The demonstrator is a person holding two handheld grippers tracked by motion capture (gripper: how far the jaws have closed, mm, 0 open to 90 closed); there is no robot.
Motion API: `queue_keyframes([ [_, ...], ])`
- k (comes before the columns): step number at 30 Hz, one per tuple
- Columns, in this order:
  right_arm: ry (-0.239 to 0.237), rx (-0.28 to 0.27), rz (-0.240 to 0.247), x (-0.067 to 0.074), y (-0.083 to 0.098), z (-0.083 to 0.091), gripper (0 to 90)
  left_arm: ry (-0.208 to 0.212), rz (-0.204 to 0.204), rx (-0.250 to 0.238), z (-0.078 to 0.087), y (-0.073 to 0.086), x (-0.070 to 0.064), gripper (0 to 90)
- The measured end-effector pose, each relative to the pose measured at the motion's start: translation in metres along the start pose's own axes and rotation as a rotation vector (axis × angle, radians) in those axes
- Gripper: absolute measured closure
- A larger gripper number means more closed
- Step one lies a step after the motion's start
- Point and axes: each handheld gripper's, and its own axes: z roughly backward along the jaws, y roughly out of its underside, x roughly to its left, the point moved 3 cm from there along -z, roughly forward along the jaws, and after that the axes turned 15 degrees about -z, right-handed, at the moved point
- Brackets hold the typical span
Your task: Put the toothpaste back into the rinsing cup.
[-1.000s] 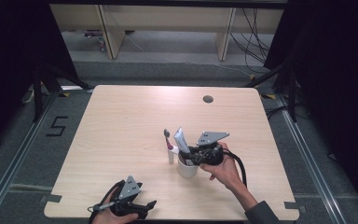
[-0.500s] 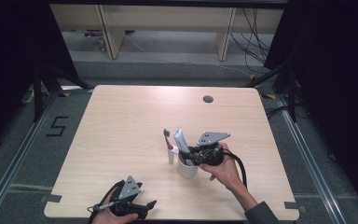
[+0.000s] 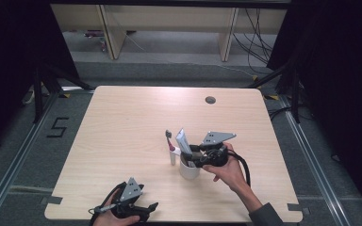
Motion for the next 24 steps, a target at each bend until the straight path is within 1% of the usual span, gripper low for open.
queue_keyframes([
  [2, -0.005, -0.012, -0.002, 0.001, -0.001, 0.001, 53.5, 0.006, 0.011, -0.012, 0.0, -0.001, -0.002, 19.6],
  [3, 0.001, -0.017, 0.007, 0.0, -0.001, 0.002, 52.4, 0.006, 0.009, -0.01, 0.0, -0.001, -0.002, 19.6],
  [4, 0.005, -0.022, 0.033, -0.002, -0.002, 0.003, 51.7, 0.006, 0.008, -0.01, 0.0, -0.001, -0.001, 19.6],
  [5, -0.002, -0.026, 0.031, -0.002, -0.002, 0.003, 50.6, 0.007, 0.008, -0.01, 0.0, -0.001, -0.001, 19.6],
  [6, 0.001, -0.023, 0.002, -0.001, -0.002, 0.005, 49.1, 0.006, 0.008, -0.01, 0.0, -0.001, -0.001, 19.6],
  [7, -0.004, -0.025, 0.017, -0.002, -0.003, 0.006, 47.8, 0.006, 0.009, -0.01, 0.0, -0.001, -0.001, 19.6],
  [8, 0.01, -0.035, 0.001, -0.001, -0.003, 0.008, 46.4, 0.002, 0.008, -0.004, 0.001, -0.001, -0.001, 19.6],
  [9, 0.005, -0.028, -0.011, -0.001, -0.004, 0.01, 44.8, 0.001, 0.001, 0.002, 0.001, 0.0, 0.0, 19.6],
  [10, 0.011, -0.03, -0.024, 0.0, -0.004, 0.012, 43.2, 0.001, 0.0, 0.003, 0.001, 0.0, 0.0, 19.6],
  [11, 0.025, -0.045, -0.006, -0.002, -0.006, 0.014, 41.7, 0.0, 0.0, 0.004, 0.001, 0.0, 0.0, 19.6],
  [12, 0.023, -0.045, -0.005, -0.003, -0.007, 0.016, 41.1, -0.001, -0.001, 0.004, 0.001, 0.0, 0.0, 19.6],
  [13, 0.017, -0.049, -0.012, -0.003, -0.008, 0.018, 40.7, -0.001, 0.001, 0.001, 0.001, 0.0, 0.0, 19.6],
  [14, 0.027, -0.057, -0.023, -0.003, -0.008, 0.021, 39.4, -0.001, 0.0, 0.002, 0.001, 0.0, 0.0, 19.6],
  [15, 0.018, -0.06, -0.032, -0.002, -0.008, 0.022, 38.0, 0.002, 0.009, -0.005, 0.001, 0.0, -0.001, 19.6],
  [16, 0.028, -0.065, -0.008, -0.005, -0.009, 0.025, 37.2, 0.003, 0.009, -0.005, 0.001, -0.001, -0.001, 19.6],
  [18, 0.029, -0.07, -0.033, -0.006, -0.009, 0.029, 36.4, -0.001, -0.001, 0.003, 0.001, 0.0, 0.0, 19.6],
  [19, 0.03, -0.072, -0.022, -0.007, -0.01, 0.031, 35.9, 0.0, 0.0, 0.002, 0.001, 0.0, 0.0, 19.6],
  [21, 0.031, -0.082, -0.032, -0.009, -0.009, 0.035, 34.6, 0.0, 0.001, 0.001, 0.001, 0.0, 0.0, 19.6],
  [22, 0.043, -0.094, -0.031, -0.01, -0.01, 0.036, 33.9, -0.001, -0.002, 0.003, 0.001, 0.0, 0.0, 19.6],
  [23, 0.048, -0.082, -0.042, -0.01, -0.009, 0.039, 33.7, -0.001, -0.001, 0.003, 0.001, 0.0, 0.0, 19.6],
  [24, 0.047, -0.091, -0.028, -0.012, -0.01, 0.04, 33.6, -0.001, -0.002, 0.005, 0.001, 0.0, 0.0, 19.6],
])
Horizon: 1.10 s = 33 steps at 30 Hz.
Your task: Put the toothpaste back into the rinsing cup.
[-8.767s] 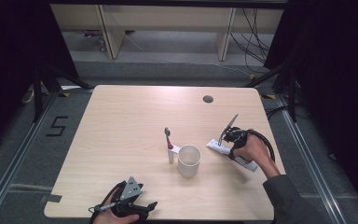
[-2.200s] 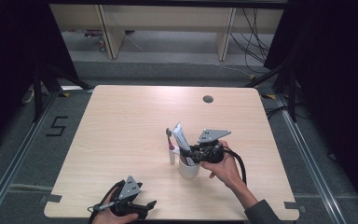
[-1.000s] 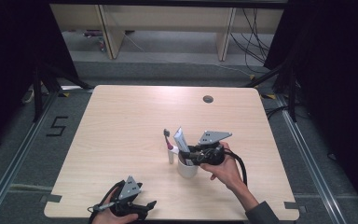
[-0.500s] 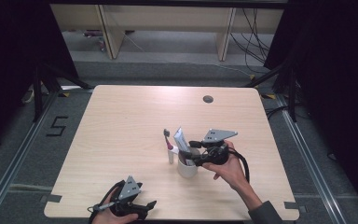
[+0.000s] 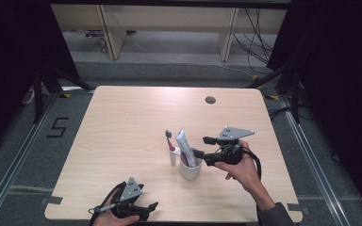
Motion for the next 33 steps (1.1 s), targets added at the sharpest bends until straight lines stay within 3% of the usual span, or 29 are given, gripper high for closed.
queue_keyframes([
  [4, -0.004, 0.013, -0.044, 0.0, 0.002, 0.006, 30.5, 0.0, -0.002, 0.0, 0.0, 0.0, 0.0, 19.6],
  [6, 0.006, 0.017, -0.039, -0.003, 0.003, 0.009, 29.7, 0.003, 0.021, -0.019, -0.001, -0.001, -0.002, 19.5],
  [7, 0.008, -0.004, -0.025, -0.005, 0.003, 0.01, 28.9, -0.001, -0.002, 0.001, 0.0, 0.0, 0.001, 19.6],
  [10, 0.005, 0.004, -0.055, -0.007, 0.006, 0.014, 25.7, 0.0, 0.012, -0.012, 0.0, -0.001, -0.001, 19.6],
  [11, 0.022, 0.012, -0.076, -0.006, 0.007, 0.018, 24.8, 0.0, 0.002, -0.002, 0.0, 0.0, 0.0, 19.6],
  [13, 0.033, 0.002, -0.048, -0.01, 0.007, 0.021, 22.5, -0.003, -0.001, 0.0, 0.0, 0.0, 0.001, 19.6],
  [15, 0.018, 0.007, -0.075, -0.01, 0.009, 0.023, 21.0, -0.003, 0.002, -0.008, -0.001, 0.0, 0.0, 19.5],
  [17, 0.036, 0.002, -0.083, -0.012, 0.01, 0.026, 20.3, 0.005, 0.021, -0.027, -0.002, -0.001, -0.001, 19.5],
  [20, 0.036, -0.019, -0.078, -0.015, 0.011, 0.029, 19.0, 0.005, 0.019, -0.025, -0.002, -0.001, -0.001, 19.5],
  [22, 0.039, -0.01, -0.112, -0.013, 0.013, 0.032, 18.4, 0.002, -0.003, -0.002, 0.0, 0.0, 0.001, 19.5],
  [23, 0.043, -0.019, -0.086, -0.015, 0.013, 0.034, 18.1, -0.002, 0.0, 0.0, 0.0, 0.0, 0.0, 19.5],
  [24, 0.056, -0.009, -0.1, -0.014, 0.014, 0.036, 17.9, -0.002, -0.002, 0.0, 0.0, 0.0, 0.001, 19.5],
  [25, 0.058, -0.025, -0.08, -0.015, 0.014, 0.037, 17.7, -0.002, -0.001, 0.0, 0.0, 0.0, 0.001, 19.5],
  [29, 0.065, -0.025, -0.121, -0.014, 0.02, 0.043, 17.5, -0.002, 0.0, -0.002, 0.0, 0.0, 0.0, 19.5],
  [31, 0.071, -0.021, -0.088, -0.017, 0.022, 0.046, 17.3, 0.001, 0.019, -0.02, -0.001, -0.001, -0.001, 19.5],
  [32, 0.065, -0.012, -0.12, -0.015, 0.025, 0.048, 17.3, -0.004, 0.001, -0.003, 0.0, 0.0, 0.0, 19.5],
  [33, 0.058, -0.024, -0.116, -0.016, 0.026, 0.048, 17.3, -0.001, 0.013, -0.014, -0.001, 0.0, -0.001, 19.5],
])
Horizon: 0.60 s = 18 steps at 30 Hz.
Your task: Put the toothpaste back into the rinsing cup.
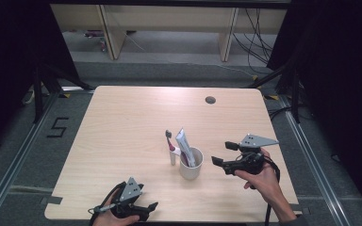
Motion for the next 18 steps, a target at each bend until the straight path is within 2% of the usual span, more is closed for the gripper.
queue_keyframes([
  [5, 0.016, 0.015, -0.02, -0.003, 0.007, 0.01, 17.3, 0.003, -0.005, 0.002, 0.001, 0.0, 0.0, 19.5],
  [6, 0.007, 0.003, 0.004, -0.005, 0.008, 0.01, 17.3, 0.003, -0.005, 0.003, 0.001, 0.0, 0.0, 19.5],
  [7, 0.011, -0.004, -0.003, -0.006, 0.009, 0.011, 17.4, -0.002, -0.017, 0.015, 0.001, 0.0, 0.002, 19.5],
  [9, 0.015, 0.008, -0.02, -0.006, 0.012, 0.014, 17.4, -0.001, -0.012, 0.012, 0.0, 0.0, 0.002, 19.5],
  [10, 0.009, -0.003, -0.004, -0.008, 0.012, 0.014, 17.4, 0.001, 0.005, -0.002, 0.0, 0.0, 0.0, 19.5],
  [12, 0.004, 0.0, -0.026, -0.007, 0.015, 0.017, 17.3, -0.001, 0.0, 0.006, 0.0, 0.0, 0.001, 19.5],
  [18, 0.003, 0.0, -0.022, -0.011, 0.022, 0.021, 17.3, -0.004, 0.004, 0.008, 0.0, 0.001, 0.001, 19.5],
])
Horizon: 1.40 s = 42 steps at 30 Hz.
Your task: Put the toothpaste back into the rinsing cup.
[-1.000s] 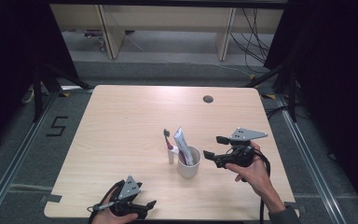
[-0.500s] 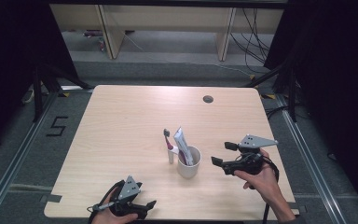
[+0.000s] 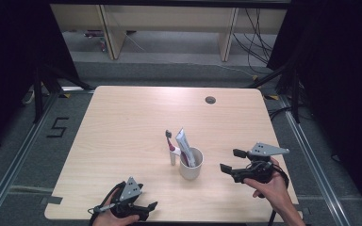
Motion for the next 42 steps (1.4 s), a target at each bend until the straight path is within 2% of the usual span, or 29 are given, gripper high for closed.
queue_keyframes([
  [2, 0.001, 0.014, -0.024, 0.0, 0.005, 0.003, 17.3, -0.003, 0.001, 0.002, 0.0, 0.0, 0.0, 19.5],
  [3, 0.003, 0.003, 0.0, -0.003, 0.006, 0.003, 17.3, -0.003, 0.001, 0.003, 0.0, 0.0, 0.0, 19.5],
  [5, 0.007, 0.018, -0.021, -0.005, 0.011, 0.005, 17.2, -0.004, -0.004, 0.006, 0.0, 0.001, 0.0, 19.5],
  [7, 0.018, 0.012, -0.007, -0.009, 0.014, 0.008, 17.1, 0.0, -0.003, 0.004, 0.0, 0.001, 0.0, 19.4],
  [14, 0.036, 0.028, -0.043, -0.015, 0.025, 0.015, 17.1, -0.002, -0.005, 0.0, 0.0, 0.001, -0.001, 19.5],
  [15, 0.043, 0.014, -0.018, -0.018, 0.026, 0.015, 17.0, -0.002, -0.004, -0.001, 0.0, 0.001, -0.001, 19.5],
  [17, 0.037, 0.035, -0.051, -0.016, 0.029, 0.018, 17.0, -0.005, -0.021, 0.016, 0.001, 0.002, 0.0, 19.5],
  [18, 0.049, 0.02, -0.018, -0.019, 0.029, 0.019, 17.0, -0.004, -0.017, 0.004, 0.0, 0.003, -0.001, 19.5],
  [19, 0.045, 0.036, -0.032, -0.018, 0.031, 0.02, 17.0, 0.002, 0.002, -0.014, 0.0, 0.002, -0.003, 19.5],
  [20, 0.048, 0.024, -0.033, -0.018, 0.033, 0.02, 16.9, 0.002, 0.0, -0.012, 0.0, 0.002, -0.002, 19.5],
  [21, 0.043, 0.044, -0.062, -0.016, 0.036, 0.02, 17.0, 0.001, 0.001, -0.012, 0.0, 0.002, -0.003, 19.5],
  [22, 0.044, 0.035, -0.056, -0.016, 0.037, 0.02, 16.9, 0.0, -0.006, 0.002, 0.001, 0.002, -0.003, 19.5],
  [23, 0.062, 0.035, -0.013, -0.019, 0.038, 0.022, 16.9, 0.0, -0.009, 0.001, 0.001, 0.002, -0.003, 19.5],
  [24, 0.049, 0.045, -0.05, -0.016, 0.04, 0.022, 16.8, -0.001, -0.017, 0.006, 0.002, 0.002, -0.003, 19.5],
  [26, 0.065, 0.043, -0.016, -0.019, 0.043, 0.022, 16.8, -0.001, -0.015, 0.0, 0.002, 0.003, -0.004, 19.5],
  [27, 0.06, 0.063, -0.046, -0.016, 0.045, 0.024, 16.8, -0.001, -0.012, -0.001, 0.002, 0.003, -0.004, 19.5],
  [28, 0.062, 0.046, -0.017, -0.018, 0.045, 0.024, 16.7, -0.004, -0.01, 0.001, 0.003, 0.004, -0.003, 19.5],
  [30, 0.059, 0.055, -0.021, -0.017, 0.047, 0.025, 16.7, -0.003, -0.006, 0.002, 0.004, 0.005, -0.003, 19.5],
  [31, 0.061, 0.064, -0.049, -0.015, 0.048, 0.027, 16.6, -0.008, 0.002, -0.006, 0.004, 0.004, -0.004, 19.5],
  [32, 0.061, 0.052, -0.016, -0.017, 0.048, 0.026, 16.6, -0.009, -0.007, 0.002, 0.004, 0.005, -0.003, 19.5],
  [34, 0.06, 0.056, -0.027, -0.015, 0.05, 0.027, 16.5, -0.016, -0.016, 0.006, 0.004, 0.005, -0.002, 19.5],
  [35, 0.063, 0.059, -0.013, -0.015, 0.051, 0.028, 16.5, -0.015, -0.019, 0.014, 0.005, 0.005, -0.003, 19.5],
  [36, 0.06, 0.079, -0.045, -0.012, 0.053, 0.029, 16.3, -0.015, -0.02, 0.017, 0.005, 0.005, -0.003, 19.5],
  [37, 0.072, 0.07, -0.001, -0.015, 0.053, 0.029, 16.3, -0.007, -0.011, 0.005, 0.004, 0.005, -0.004, 19.5],
  [38, 0.065, 0.069, -0.018, -0.013, 0.055, 0.029, 16.2, -0.01, -0.008, 0.005, 0.004, 0.005, -0.004, 19.4],
  [39, 0.066, 0.082, -0.013, -0.013, 0.056, 0.031, 16.1, -0.007, -0.009, 0.005, 0.004, 0.005, -0.004, 19.5],
  [40, 0.065, 0.071, -0.004, -0.012, 0.057, 0.031, 16.1, -0.01, -0.007, 0.004, 0.004, 0.005, -0.004, 19.5],
  [41, 0.067, 0.088, -0.018, -0.011, 0.059, 0.031, 16.0, -0.011, 0.0, -0.003, 0.004, 0.005, -0.004, 19.5],
  [42, 0.076, 0.078, 0.008, -0.012, 0.06, 0.032, 15.8, -0.012, 0.001, -0.003, 0.004, 0.004, -0.004, 19.5],
])
